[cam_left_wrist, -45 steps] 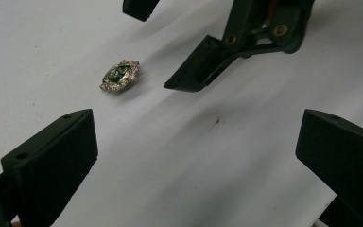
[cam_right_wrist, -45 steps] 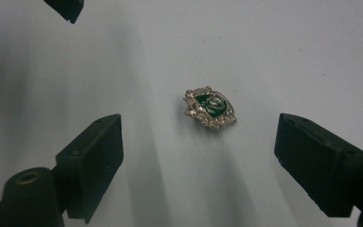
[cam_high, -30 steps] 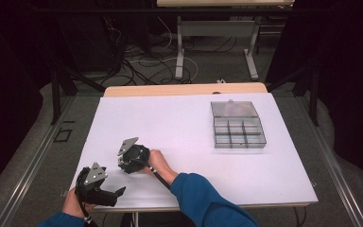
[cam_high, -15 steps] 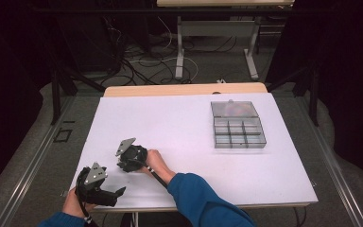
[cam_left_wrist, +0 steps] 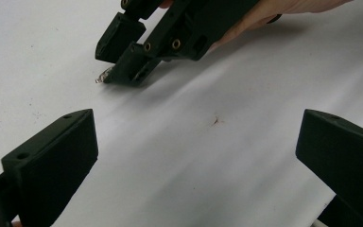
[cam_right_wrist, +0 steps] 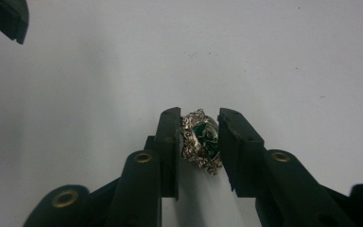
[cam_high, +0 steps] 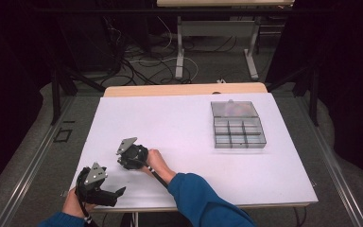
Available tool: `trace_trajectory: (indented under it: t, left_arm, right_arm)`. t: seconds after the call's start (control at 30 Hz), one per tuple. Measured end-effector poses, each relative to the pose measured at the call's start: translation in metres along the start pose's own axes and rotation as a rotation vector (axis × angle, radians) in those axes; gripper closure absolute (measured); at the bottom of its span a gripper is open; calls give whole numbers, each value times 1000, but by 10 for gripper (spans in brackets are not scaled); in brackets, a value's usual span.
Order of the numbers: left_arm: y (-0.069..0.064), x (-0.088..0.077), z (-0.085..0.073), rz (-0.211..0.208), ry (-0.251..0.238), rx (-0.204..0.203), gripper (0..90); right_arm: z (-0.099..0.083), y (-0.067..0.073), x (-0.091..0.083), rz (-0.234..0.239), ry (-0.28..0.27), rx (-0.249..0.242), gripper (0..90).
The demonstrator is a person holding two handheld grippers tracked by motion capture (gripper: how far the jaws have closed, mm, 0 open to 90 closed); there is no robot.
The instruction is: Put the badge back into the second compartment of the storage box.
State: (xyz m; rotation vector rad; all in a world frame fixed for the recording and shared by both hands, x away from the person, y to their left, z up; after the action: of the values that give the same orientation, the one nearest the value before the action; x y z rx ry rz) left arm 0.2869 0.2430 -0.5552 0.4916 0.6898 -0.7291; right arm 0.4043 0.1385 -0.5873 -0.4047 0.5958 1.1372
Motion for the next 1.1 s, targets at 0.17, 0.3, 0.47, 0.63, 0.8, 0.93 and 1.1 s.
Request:
trace_trajectory:
  t: [0.17,0.3,0.47,0.63,0.8,0.93,1.1]
  left_arm:
    - [0,0,0,0,-4,-2,1]
    - [0,0,0,-2,-2,-4,1]
    - [0,1,0,3,-5,-1,1]
    - [0,0,0,0,-3,2,1]
    - [0,1,0,1,-5,-3,1]
    - [1,0,0,5,0,11,1]
    - [1,0,0,6,6,12,1]
  right_arm:
    - [2,0,-4,-18,-11,-9,763]
    - [3,-1,-6,-44,-29,-12,806]
    - [5,-4,-10,-67,-36,-24,846]
    - [5,-4,-10,-70,-38,-20,858]
    - [4,-11,-13,-81,-52,25,882]
    - [4,-10,-14,-81,-50,29,883]
    - [5,-12,-22,-72,-61,46,883]
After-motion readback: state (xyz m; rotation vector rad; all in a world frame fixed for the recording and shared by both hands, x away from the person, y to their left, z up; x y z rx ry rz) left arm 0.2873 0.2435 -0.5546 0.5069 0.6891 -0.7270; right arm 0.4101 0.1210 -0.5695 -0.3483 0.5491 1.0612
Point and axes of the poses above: each handheld gripper's, and its own axes: x roughly forward along the jaws, z roughly out of its top, y roughly to its left, the point moved 4 cm from there along x, roughly forward along the jaws, and after that the axes turned 8 degrees about x, right-handed, at the moved point
